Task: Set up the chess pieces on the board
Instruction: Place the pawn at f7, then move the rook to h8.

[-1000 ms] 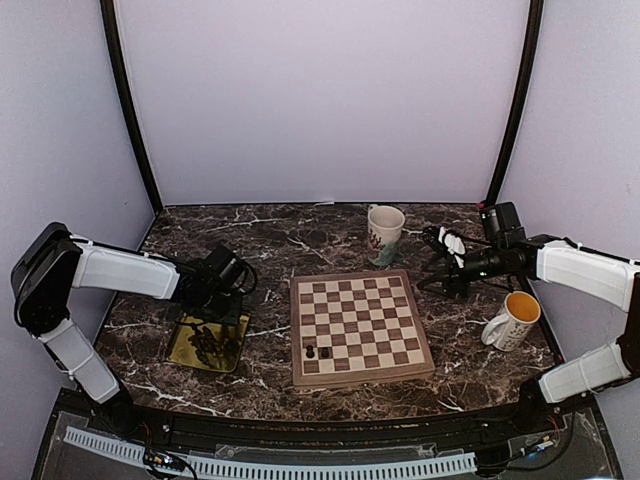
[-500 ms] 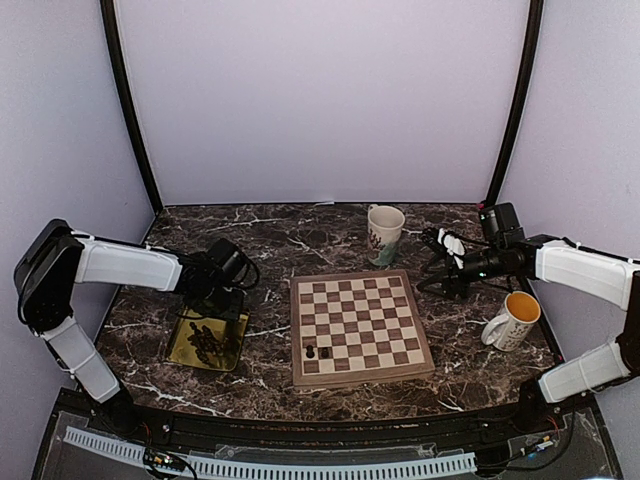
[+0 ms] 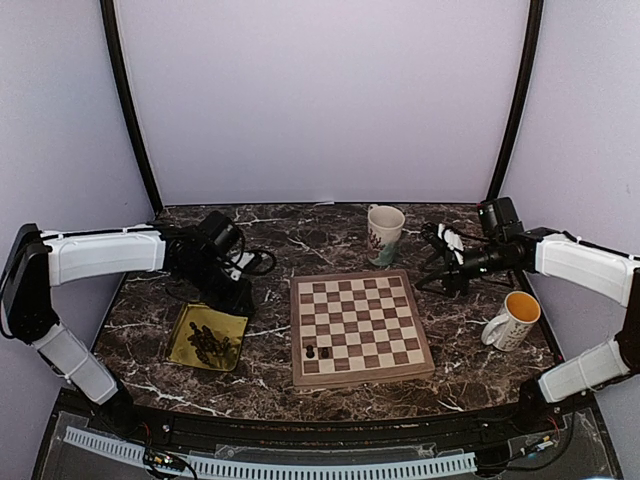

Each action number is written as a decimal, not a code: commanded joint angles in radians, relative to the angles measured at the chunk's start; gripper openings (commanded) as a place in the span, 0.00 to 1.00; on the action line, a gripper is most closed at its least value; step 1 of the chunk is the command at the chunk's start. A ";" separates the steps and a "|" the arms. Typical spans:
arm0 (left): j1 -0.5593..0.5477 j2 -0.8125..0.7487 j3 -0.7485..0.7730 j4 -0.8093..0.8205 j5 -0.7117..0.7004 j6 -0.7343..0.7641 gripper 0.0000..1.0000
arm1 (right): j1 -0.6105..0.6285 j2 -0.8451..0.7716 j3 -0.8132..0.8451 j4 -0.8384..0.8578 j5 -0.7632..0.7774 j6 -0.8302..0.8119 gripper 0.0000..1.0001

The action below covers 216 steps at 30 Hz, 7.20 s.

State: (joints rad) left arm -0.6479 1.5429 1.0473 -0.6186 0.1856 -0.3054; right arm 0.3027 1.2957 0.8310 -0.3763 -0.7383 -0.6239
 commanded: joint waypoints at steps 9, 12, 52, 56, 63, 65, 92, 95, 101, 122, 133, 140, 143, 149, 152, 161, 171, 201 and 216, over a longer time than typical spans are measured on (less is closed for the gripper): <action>-0.045 0.130 0.235 0.065 0.547 0.060 0.14 | 0.257 0.030 0.304 -0.187 0.048 -0.055 0.53; -0.072 0.186 0.314 0.056 0.622 0.054 0.15 | 0.307 0.092 0.421 -0.288 0.073 -0.095 0.53; -0.381 0.317 0.339 0.264 -0.041 0.334 0.11 | 0.172 -0.230 -0.059 -0.006 0.200 0.060 0.47; -0.404 0.260 0.215 0.405 -0.019 0.371 0.11 | 0.137 -0.225 -0.084 0.025 0.241 0.052 0.47; -0.410 0.233 0.117 0.508 0.014 0.417 0.12 | 0.106 -0.227 -0.099 0.034 0.236 0.046 0.48; -0.412 0.233 0.107 0.525 0.019 0.427 0.12 | 0.104 -0.223 -0.101 0.037 0.236 0.043 0.48; -0.423 0.318 0.125 0.494 0.067 0.467 0.13 | 0.103 -0.199 -0.110 0.042 0.237 0.023 0.48; -0.423 0.325 0.129 0.489 0.060 0.467 0.15 | 0.102 -0.200 -0.111 0.043 0.237 0.023 0.48; -0.424 0.327 0.134 0.479 0.044 0.467 0.21 | 0.102 -0.199 -0.112 0.043 0.237 0.022 0.48; -0.427 0.232 0.175 0.498 0.069 0.416 0.35 | 0.102 -0.202 -0.114 0.042 0.238 0.018 0.49; -0.383 0.041 0.145 0.515 -0.087 0.254 0.31 | 0.103 -0.211 -0.112 0.041 0.235 0.015 0.49; -0.316 -0.074 0.076 0.497 -0.257 0.092 0.97 | 0.102 -0.217 -0.110 0.035 0.231 0.016 0.49; -0.280 -0.114 0.074 0.392 -0.373 0.067 0.99 | 0.102 -0.219 -0.110 0.035 0.233 0.016 0.49; -0.266 -0.189 0.068 0.210 -0.635 0.048 0.99 | 0.102 -0.217 -0.099 0.028 0.234 0.026 0.50; -0.240 -0.267 -0.016 0.227 -0.735 0.036 0.99 | 0.102 -0.206 -0.088 0.018 0.227 0.029 0.50; -0.068 -0.346 -0.023 -0.037 -0.752 -0.137 0.99 | 0.102 -0.169 -0.051 -0.019 0.168 0.036 0.50; 0.070 -0.304 -0.127 -0.065 -0.413 -0.168 0.64 | 0.318 0.120 0.263 -0.205 0.186 0.031 0.51; 0.401 -0.234 -0.190 0.232 -0.193 0.063 0.69 | 0.801 0.893 1.050 -0.659 0.506 0.020 0.45; 0.401 -0.228 -0.193 0.235 -0.158 0.067 0.68 | 0.853 0.901 1.042 -0.652 0.611 0.026 0.16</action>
State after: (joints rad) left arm -0.2508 1.3209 0.8516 -0.3904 0.0090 -0.2535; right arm 1.1316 2.2013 1.8534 -1.0233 -0.1509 -0.6014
